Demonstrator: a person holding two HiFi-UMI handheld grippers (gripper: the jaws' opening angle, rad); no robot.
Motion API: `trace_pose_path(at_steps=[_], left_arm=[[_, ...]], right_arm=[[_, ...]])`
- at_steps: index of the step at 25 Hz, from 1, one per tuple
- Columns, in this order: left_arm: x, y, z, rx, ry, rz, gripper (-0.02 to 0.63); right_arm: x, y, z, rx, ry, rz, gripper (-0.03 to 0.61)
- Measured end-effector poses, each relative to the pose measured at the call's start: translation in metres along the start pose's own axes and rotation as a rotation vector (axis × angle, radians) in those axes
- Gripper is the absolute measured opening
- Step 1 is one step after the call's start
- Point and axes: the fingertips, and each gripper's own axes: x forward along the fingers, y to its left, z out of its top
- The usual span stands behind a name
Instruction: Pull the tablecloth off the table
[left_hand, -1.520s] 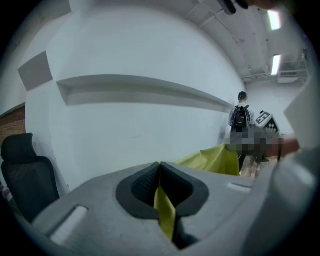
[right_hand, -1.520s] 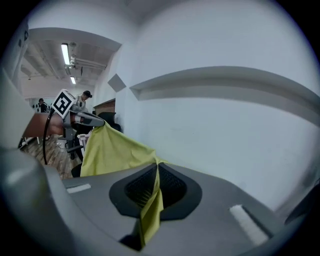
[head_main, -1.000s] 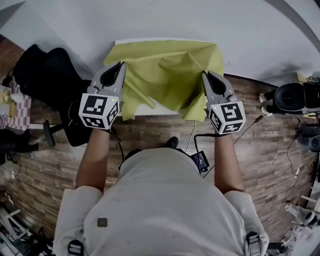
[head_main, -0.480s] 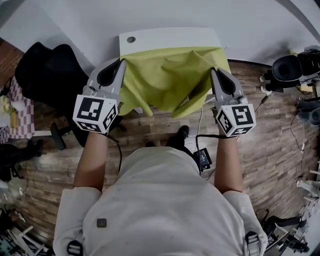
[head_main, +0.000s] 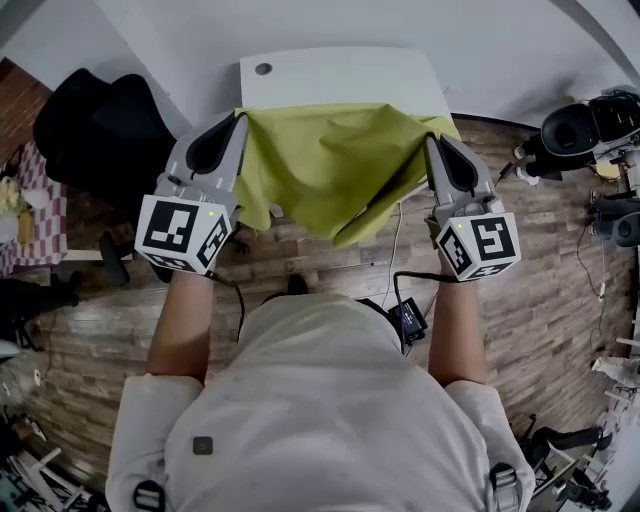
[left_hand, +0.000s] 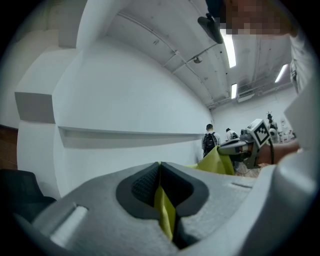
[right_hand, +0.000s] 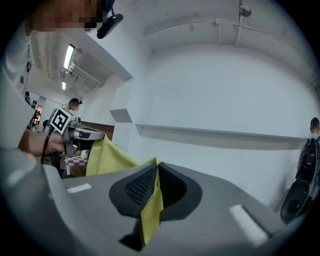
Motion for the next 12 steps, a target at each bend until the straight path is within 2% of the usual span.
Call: trace_pose_path(at_steps=[5,12], left_arm=[[-0.011,-0.041,0.018,0.007,-0.015,0.026,0.008],[-0.03,-0.136,0.041,0.023,-0.042,0.055,0.009]], right_arm=[[-0.04,-0.013,0.008,-0.004,-0.032,0.021,0.015],[-0.12,-0.044,0.006,0.004,-0.065,0.061,0.016]])
